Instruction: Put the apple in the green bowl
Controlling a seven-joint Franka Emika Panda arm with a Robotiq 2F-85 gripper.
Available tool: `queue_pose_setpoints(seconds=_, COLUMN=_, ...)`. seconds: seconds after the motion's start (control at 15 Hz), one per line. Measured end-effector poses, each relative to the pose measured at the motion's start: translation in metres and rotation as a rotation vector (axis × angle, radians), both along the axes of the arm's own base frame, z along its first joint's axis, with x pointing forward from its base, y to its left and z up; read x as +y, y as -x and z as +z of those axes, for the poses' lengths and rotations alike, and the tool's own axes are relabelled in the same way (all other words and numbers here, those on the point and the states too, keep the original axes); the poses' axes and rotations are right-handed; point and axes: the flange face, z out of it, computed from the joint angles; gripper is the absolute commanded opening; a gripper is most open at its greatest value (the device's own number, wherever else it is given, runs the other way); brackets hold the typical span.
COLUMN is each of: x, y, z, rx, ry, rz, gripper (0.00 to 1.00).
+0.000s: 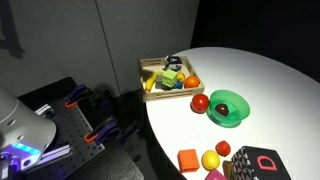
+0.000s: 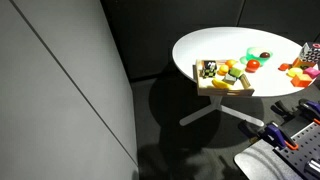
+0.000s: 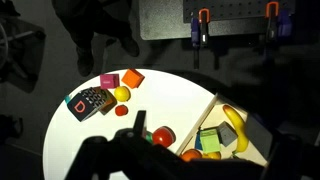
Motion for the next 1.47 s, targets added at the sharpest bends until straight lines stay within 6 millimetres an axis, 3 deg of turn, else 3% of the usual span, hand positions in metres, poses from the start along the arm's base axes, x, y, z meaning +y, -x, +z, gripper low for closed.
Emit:
queue_pose_setpoints(seconds=0.67, x=0.003, y=-0.002, z=-0.006, rx=0.013, ry=-0.003, rz=0.007, gripper=1.00)
queue_pose_setpoints(seconds=1.47, x=0.000, y=-0.031, z=-0.089, rx=0.023, ry=0.075, rz=-0.045, gripper=1.00)
